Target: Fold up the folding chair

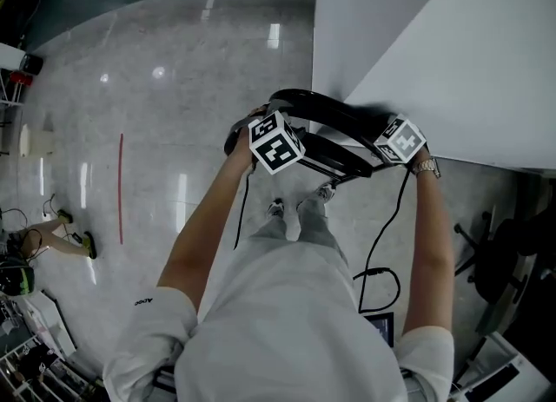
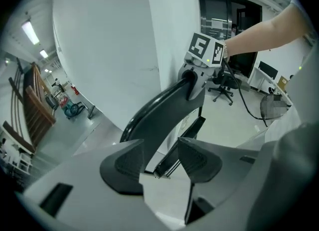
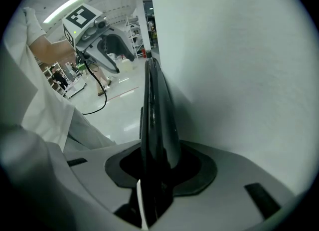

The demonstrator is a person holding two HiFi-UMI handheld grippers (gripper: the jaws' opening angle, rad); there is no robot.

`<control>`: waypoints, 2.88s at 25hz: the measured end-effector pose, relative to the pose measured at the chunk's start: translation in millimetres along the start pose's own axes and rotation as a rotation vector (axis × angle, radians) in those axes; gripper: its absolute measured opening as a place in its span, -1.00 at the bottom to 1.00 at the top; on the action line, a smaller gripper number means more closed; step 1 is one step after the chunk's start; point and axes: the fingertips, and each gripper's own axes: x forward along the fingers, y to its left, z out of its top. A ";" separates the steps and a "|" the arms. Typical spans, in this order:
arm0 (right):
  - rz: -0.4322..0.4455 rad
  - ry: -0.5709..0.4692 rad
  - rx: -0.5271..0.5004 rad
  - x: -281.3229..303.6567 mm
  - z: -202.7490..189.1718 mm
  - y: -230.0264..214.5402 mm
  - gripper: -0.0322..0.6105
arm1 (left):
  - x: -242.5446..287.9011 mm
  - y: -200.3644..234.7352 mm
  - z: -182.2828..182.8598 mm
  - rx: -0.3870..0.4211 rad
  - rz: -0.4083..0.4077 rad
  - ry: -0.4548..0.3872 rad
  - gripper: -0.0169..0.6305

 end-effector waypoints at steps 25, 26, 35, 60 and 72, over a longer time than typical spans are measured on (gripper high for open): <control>-0.376 -0.548 0.285 -132.7 77.2 34.8 -0.57 | -37.0 -50.0 -45.6 -0.396 -0.155 -0.203 -0.59; -0.380 -0.556 0.299 -131.0 77.9 44.2 -0.62 | -40.2 -49.9 -45.1 -0.408 -0.141 -0.219 -0.62; -0.349 -0.641 0.551 -89.4 99.5 124.1 -0.89 | -65.5 -57.5 -69.0 -0.532 -0.031 -0.320 -0.91; 0.129 -0.734 0.200 -35.7 202.3 260.9 -0.89 | -189.3 -76.6 -167.8 -0.983 0.887 -0.414 -0.91; 0.357 -0.715 -0.013 -33.2 182.0 333.8 -0.89 | -217.2 -173.3 -202.7 -1.176 1.177 -0.279 -0.91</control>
